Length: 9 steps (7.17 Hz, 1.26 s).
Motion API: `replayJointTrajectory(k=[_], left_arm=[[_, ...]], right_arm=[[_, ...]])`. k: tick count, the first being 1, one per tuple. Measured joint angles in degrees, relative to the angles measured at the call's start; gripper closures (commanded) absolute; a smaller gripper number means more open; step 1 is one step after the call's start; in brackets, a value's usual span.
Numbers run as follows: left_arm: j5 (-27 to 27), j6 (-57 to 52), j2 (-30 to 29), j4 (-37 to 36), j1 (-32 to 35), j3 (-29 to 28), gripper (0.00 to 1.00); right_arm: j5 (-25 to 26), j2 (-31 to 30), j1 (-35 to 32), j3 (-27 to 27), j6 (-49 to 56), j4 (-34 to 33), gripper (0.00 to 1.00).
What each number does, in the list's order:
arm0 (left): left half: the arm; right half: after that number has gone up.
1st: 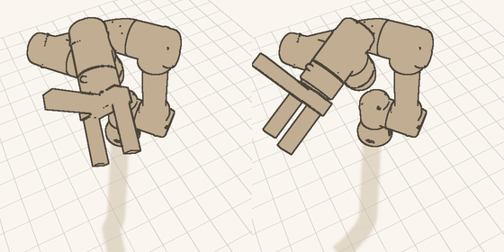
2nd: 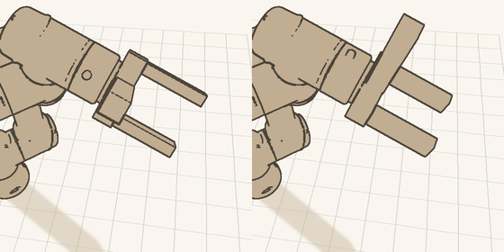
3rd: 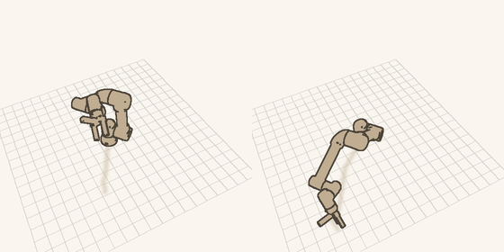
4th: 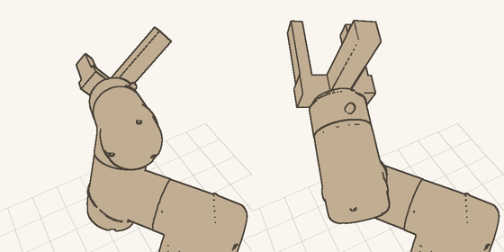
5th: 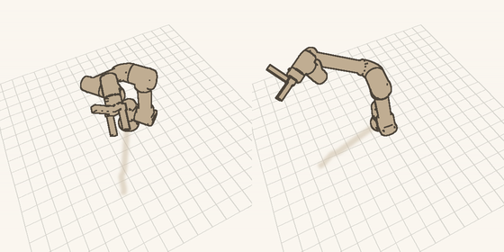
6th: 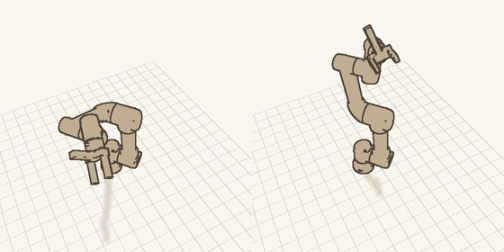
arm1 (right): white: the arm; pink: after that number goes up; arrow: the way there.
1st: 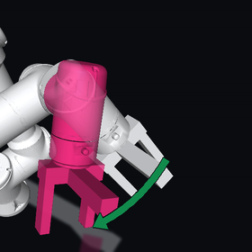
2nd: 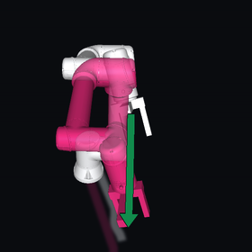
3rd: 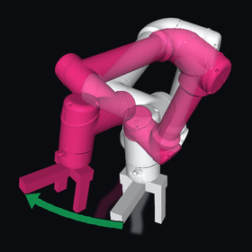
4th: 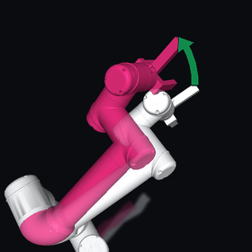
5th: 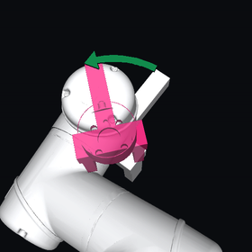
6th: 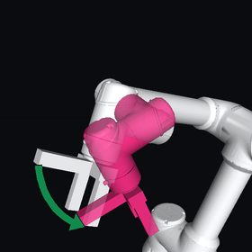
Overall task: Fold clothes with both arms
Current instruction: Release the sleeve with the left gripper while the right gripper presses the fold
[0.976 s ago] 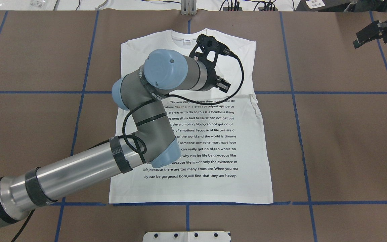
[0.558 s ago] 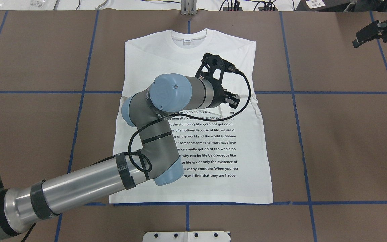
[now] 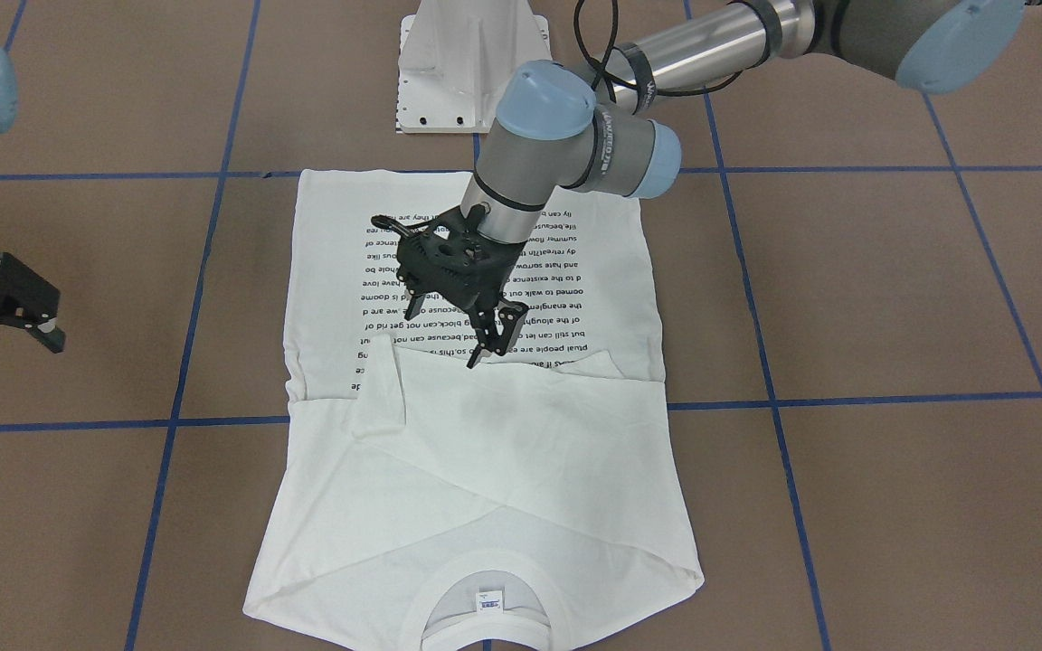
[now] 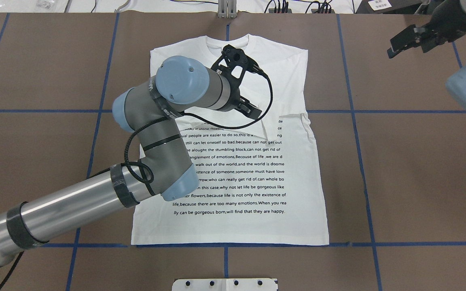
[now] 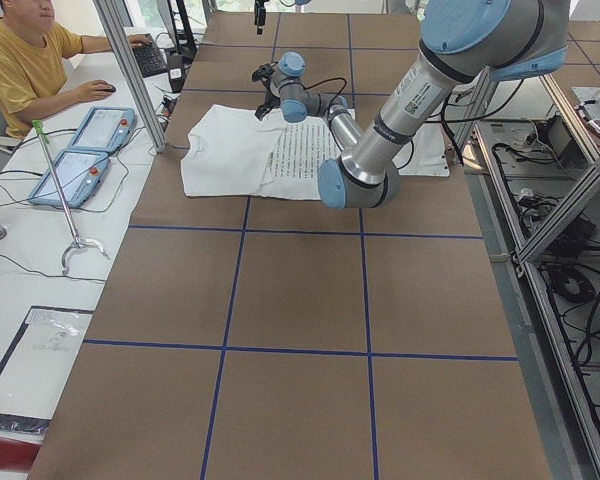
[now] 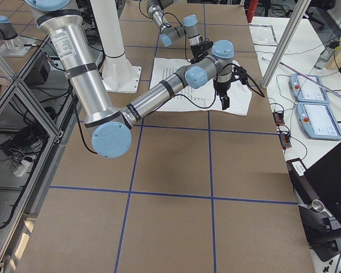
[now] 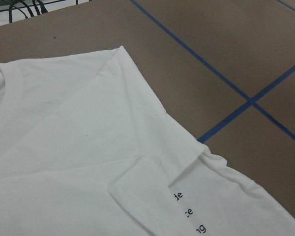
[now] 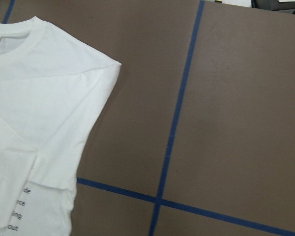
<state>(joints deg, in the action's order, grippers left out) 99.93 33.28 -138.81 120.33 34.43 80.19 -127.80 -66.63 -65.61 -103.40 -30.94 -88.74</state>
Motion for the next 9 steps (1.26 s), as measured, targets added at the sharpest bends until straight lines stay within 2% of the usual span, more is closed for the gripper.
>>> replayJointTrajectory(k=[1, 3, 5, 7, 9], left_arm=[[1.6, -2.8, 3.2, -1.2, 2.6, 2.8, 0.0], [9.7, -9.9, 9.4, -1.7, 9.1, 6.7, 0.0], [15.9, -12.9, 14.7, -1.5, 14.2, 9.5, 0.0], [17.3, -13.2, 17.2, -1.2, 15.8, 10.3, 0.0], [17.4, -12.6, 17.7, -0.9, 16.1, 10.4, 0.0]], right_arm=[[2.1, 2.6, 3.6, 0.2, -5.1, -0.2, 0.0], [8.3, 8.7, 11.0, 3.1, -12.8, -0.7, 0.0], [14.9, 17.1, 17.9, 11.7, -20.6, -1.0, 0.0], [21.4, 22.0, 23.8, 18.6, -24.3, -1.0, 0.0], [26.8, 23.0, 28.6, 21.9, -25.0, -1.2, 0.0]])
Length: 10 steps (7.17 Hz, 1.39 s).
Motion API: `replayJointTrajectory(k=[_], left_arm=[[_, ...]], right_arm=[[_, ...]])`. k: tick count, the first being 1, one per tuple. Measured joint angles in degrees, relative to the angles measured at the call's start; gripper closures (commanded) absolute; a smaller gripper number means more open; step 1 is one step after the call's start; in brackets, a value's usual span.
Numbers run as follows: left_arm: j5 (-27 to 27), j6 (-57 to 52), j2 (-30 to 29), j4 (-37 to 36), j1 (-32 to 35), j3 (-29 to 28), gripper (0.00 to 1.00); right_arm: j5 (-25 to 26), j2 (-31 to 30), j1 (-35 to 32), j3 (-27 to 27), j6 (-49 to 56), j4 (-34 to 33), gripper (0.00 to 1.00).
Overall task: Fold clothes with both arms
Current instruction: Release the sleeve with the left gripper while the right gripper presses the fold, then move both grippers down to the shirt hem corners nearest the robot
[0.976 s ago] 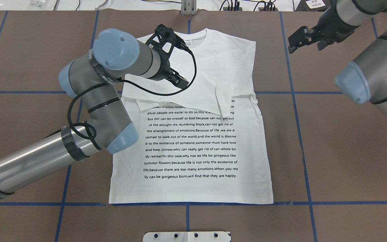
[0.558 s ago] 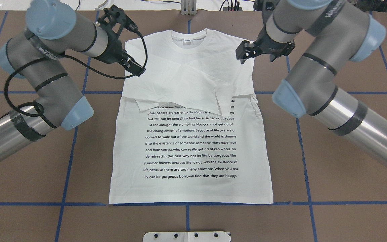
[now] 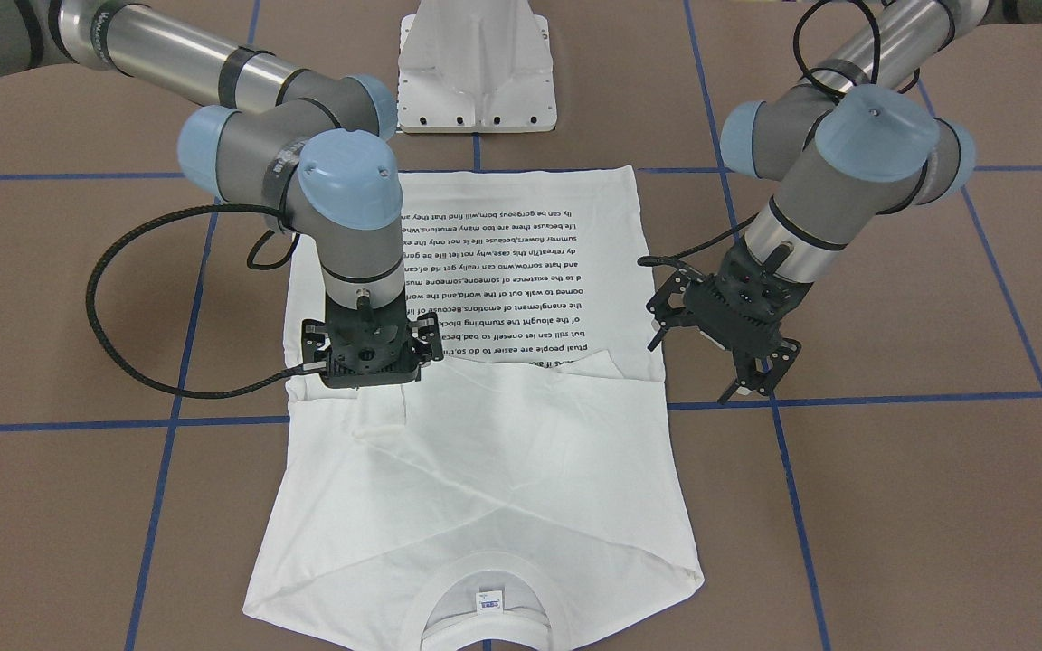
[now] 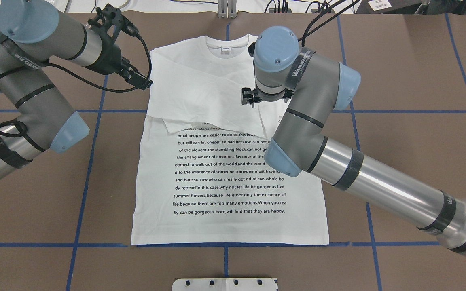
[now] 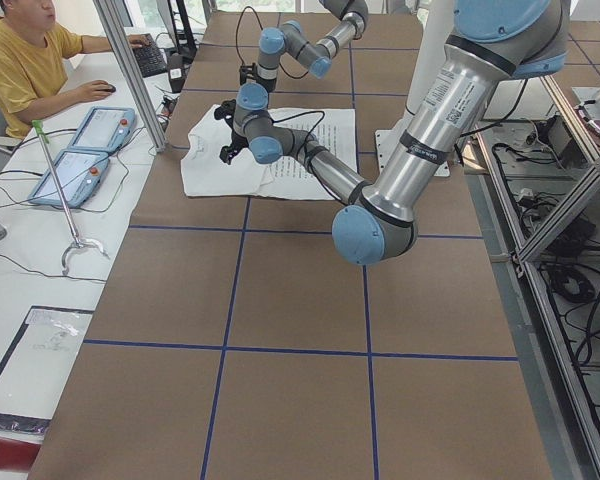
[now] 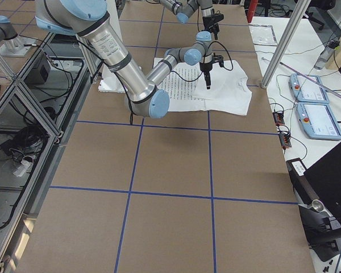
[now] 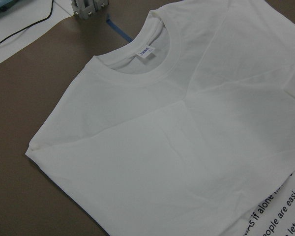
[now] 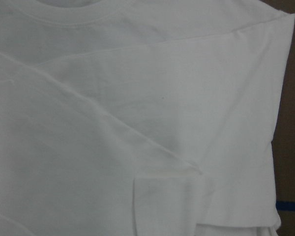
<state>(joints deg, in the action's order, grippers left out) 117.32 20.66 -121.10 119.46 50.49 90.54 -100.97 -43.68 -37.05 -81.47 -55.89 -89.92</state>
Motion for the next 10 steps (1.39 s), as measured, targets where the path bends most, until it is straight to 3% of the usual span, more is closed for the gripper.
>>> replayJointTrajectory(k=[3, 7, 10], left_arm=[[0.0, 0.4, 0.2, 0.2, 0.0, 0.0, 0.0], [0.0, 1.4, 0.6, 0.2, -0.2, -0.2, 0.0], [0.0, 1.5, 0.5, 0.3, -0.3, -0.1, 0.0]], right_arm=[[4.4, -0.2, 3.5, 1.6, 0.5, -2.4, 0.0], [5.6, -1.1, 4.2, 3.2, 0.9, -3.2, 0.0], [6.4, -2.5, 3.2, 1.8, 2.7, -8.3, 0.0]])
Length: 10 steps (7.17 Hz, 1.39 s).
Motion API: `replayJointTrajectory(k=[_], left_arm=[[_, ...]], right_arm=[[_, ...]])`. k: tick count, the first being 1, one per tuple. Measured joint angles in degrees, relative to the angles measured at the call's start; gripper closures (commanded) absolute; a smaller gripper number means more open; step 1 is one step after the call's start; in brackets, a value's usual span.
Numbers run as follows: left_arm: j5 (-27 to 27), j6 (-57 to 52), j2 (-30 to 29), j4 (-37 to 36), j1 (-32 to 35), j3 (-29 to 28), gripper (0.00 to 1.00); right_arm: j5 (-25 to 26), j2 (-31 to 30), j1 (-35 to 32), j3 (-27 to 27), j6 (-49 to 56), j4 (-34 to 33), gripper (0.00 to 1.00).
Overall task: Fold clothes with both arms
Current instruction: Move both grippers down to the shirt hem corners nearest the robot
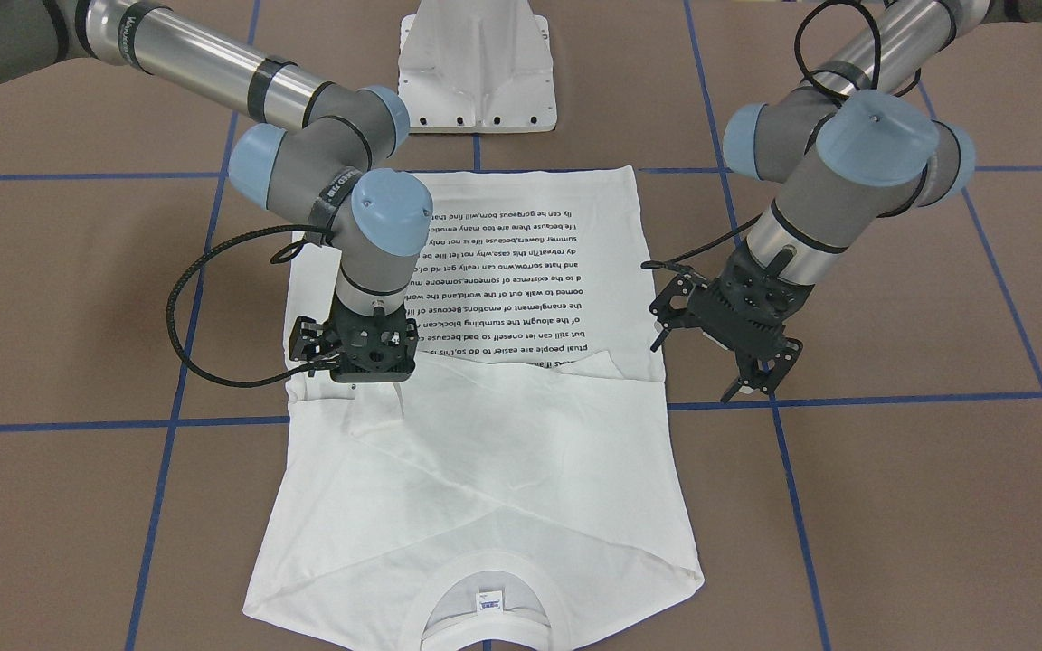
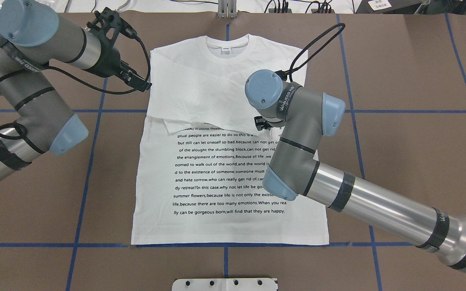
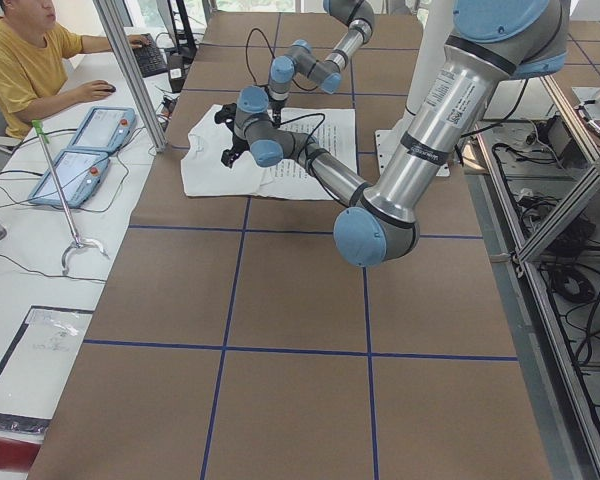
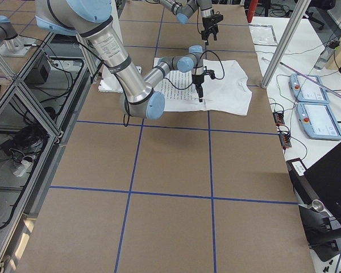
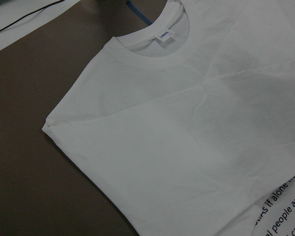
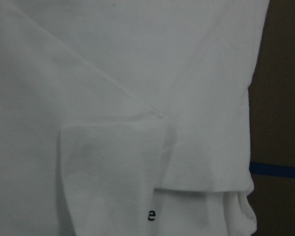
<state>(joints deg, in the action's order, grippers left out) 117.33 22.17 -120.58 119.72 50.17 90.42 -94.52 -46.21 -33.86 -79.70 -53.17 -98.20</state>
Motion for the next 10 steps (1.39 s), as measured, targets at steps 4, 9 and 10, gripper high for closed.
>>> replayJointTrajectory(k=[4, 9, 10], left_arm=[[0.0, 1.7, 0.0, 1.1, -0.1, 0.9, 0.0], [-6.7, 29.4, 12.5, 0.8, -9.4, 20.4, 0.0], [-11.6, 36.9, 16.5, 0.8, -15.1, 25.0, 0.0]], right_arm=[[-1.3, -11.4, -5.6, -13.9, 11.0, -2.8, 0.0], [-7.1, -24.1, -2.5, -37.2, -12.9, 9.1, 0.0], [-5.2, -28.2, 0.7, -39.2, -19.3, 15.2, 0.0]])
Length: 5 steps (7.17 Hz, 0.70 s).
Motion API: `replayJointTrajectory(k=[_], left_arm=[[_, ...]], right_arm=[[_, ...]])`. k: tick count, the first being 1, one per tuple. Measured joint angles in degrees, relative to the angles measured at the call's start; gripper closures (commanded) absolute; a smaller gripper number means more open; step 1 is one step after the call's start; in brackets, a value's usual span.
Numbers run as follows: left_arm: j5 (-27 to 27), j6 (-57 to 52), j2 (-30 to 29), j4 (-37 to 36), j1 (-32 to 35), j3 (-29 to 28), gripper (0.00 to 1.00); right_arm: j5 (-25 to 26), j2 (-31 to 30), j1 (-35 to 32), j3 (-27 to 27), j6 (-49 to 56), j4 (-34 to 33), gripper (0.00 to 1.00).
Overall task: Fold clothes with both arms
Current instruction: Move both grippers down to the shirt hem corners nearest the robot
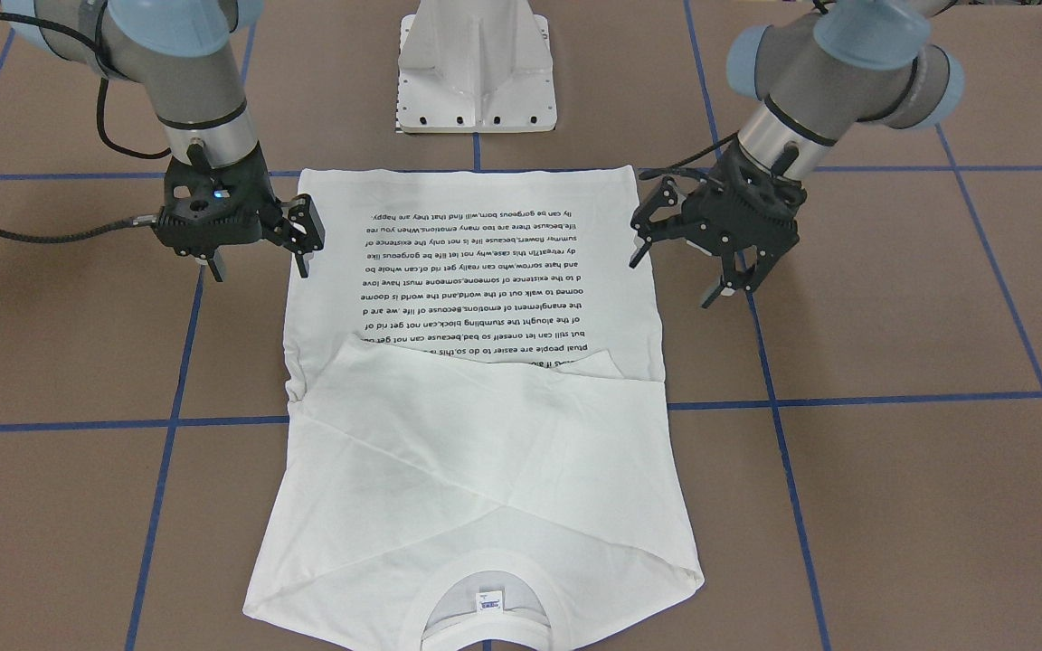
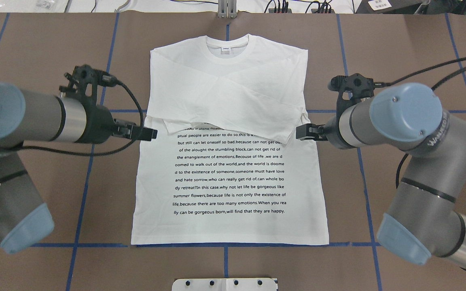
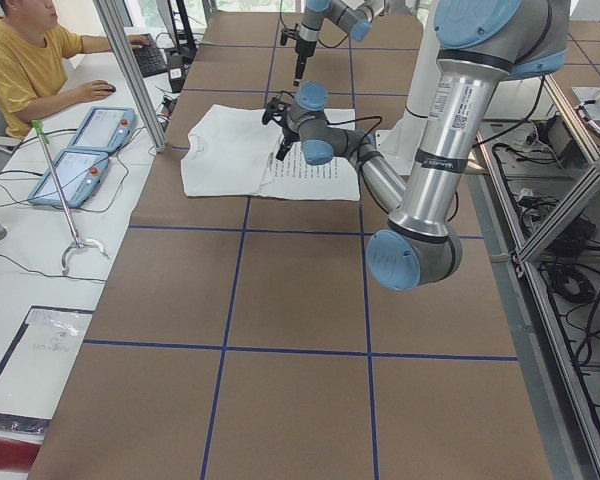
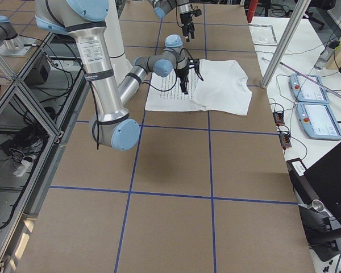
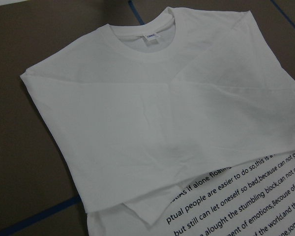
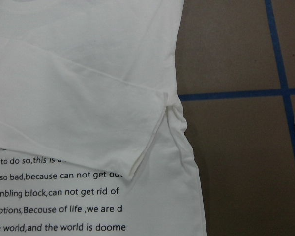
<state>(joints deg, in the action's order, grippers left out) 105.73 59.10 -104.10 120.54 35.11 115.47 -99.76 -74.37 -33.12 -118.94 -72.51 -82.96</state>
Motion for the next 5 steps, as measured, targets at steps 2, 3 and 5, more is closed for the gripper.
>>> replayJointTrajectory(k=[2, 3, 5], left_arm=[[-8.7, 14.3, 5.4, 0.0, -11.9, 5.1, 0.0], [-12.0, 19.2, 6.8, 0.1, -17.2, 5.8, 0.05], [-15.7, 24.7, 8.4, 0.6, -23.3, 4.0, 0.2]], right_arm=[[6.8, -8.5, 8.7, -5.2, -8.7, 6.5, 0.0], [10.7, -11.4, 12.9, -6.9, -11.6, 7.4, 0.0], [14.0, -13.1, 16.1, -7.9, -13.4, 8.0, 0.0]])
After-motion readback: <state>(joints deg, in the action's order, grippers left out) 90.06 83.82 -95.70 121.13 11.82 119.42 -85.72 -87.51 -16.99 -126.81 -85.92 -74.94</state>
